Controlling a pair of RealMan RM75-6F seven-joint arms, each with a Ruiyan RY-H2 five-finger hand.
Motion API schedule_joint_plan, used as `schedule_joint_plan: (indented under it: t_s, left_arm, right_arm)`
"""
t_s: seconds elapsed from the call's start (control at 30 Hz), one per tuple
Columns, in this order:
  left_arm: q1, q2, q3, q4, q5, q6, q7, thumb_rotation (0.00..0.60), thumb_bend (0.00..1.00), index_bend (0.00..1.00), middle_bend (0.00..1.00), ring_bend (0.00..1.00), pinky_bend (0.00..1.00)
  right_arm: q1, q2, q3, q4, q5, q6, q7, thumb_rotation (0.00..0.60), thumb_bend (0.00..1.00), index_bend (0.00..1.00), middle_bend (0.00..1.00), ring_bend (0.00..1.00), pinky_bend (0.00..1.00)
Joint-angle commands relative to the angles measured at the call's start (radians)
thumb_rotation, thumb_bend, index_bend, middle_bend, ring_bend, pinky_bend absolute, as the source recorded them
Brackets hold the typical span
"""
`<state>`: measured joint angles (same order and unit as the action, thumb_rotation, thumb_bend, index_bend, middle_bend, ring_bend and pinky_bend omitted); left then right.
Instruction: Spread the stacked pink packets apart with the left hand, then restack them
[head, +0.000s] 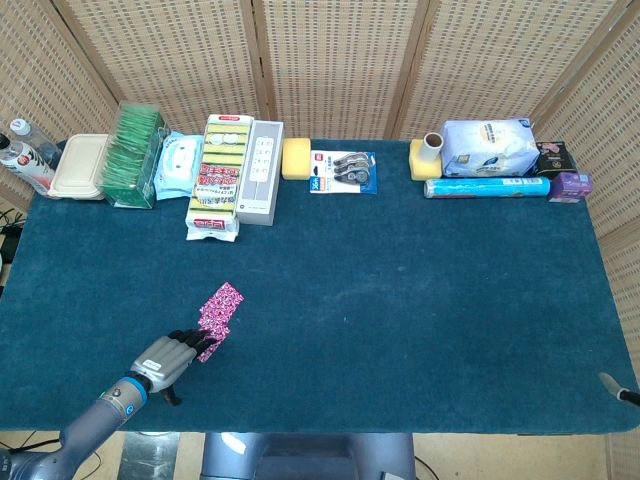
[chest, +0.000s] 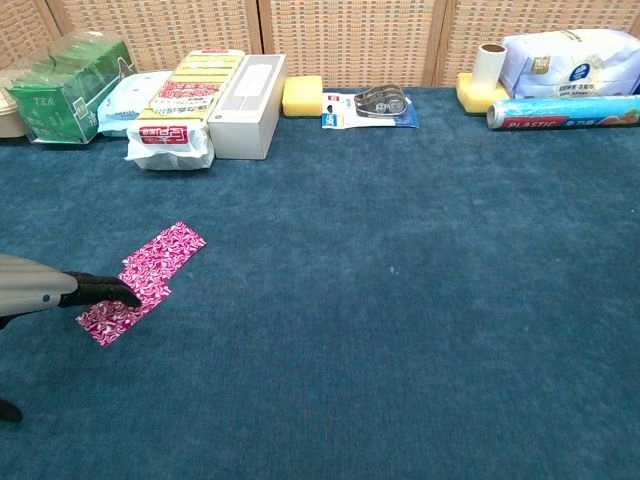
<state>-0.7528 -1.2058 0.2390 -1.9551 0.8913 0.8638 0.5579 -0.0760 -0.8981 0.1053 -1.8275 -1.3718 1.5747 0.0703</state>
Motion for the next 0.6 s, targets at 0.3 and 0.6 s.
schedule_joint_plan:
  t_s: [0.3, 0.6]
  left_arm:
    - [0.045, 0.056, 0.060, -0.040, 0.076, 0.009, -0.008, 0.600, 0.00, 0.00, 0.08, 0.07, 0.11]
    - [0.100, 0.136, 0.073, -0.096, 0.238, 0.067, -0.074, 0.600, 0.00, 0.00, 0.09, 0.08, 0.11]
  right_arm:
    - [0.000, 0.001, 0.000, 0.000, 0.002, -0.002, 0.004, 0.600, 0.00, 0.08, 0.00, 0.00, 0.00]
    - [0.002, -0.002, -0.001, -0.003, 0.003, -0.005, -0.008, 0.600, 0.00, 0.08, 0.00, 0.00, 0.00]
